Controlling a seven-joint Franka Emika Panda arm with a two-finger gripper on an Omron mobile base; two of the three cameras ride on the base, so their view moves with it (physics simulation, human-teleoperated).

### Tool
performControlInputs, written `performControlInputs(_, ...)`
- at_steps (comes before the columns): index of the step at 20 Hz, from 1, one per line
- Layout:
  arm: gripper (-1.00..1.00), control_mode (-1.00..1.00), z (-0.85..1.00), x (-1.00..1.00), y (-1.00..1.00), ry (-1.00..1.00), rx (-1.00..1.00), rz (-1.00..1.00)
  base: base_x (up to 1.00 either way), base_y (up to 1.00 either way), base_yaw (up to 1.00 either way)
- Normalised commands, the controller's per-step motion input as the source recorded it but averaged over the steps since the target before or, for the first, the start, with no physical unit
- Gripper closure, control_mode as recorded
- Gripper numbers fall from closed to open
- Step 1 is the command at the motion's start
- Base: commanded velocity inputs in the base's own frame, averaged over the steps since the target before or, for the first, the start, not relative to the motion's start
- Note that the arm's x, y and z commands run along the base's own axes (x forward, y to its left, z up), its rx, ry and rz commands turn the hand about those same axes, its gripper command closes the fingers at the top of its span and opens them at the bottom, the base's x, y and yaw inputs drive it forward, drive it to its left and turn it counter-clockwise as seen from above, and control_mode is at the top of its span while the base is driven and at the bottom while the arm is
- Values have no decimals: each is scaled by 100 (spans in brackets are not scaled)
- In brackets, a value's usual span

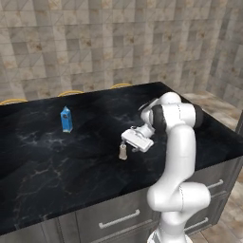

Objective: Pick the jar and candle from the dining table and place them in the open cabinet. Close the cabinet after placing the objects.

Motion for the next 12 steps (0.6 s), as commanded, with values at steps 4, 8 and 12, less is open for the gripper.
performControlInputs(4, -100, -100, -16, -1, 24, 0, 0, 0, 0, 0, 0)
performControlInputs(8, -100, -100, -14, -8, 27, 0, 0, 0, 0, 0, 0)
performControlInputs(12, -100, -100, -7, -31, 12, 0, 0, 0, 0, 0, 0)
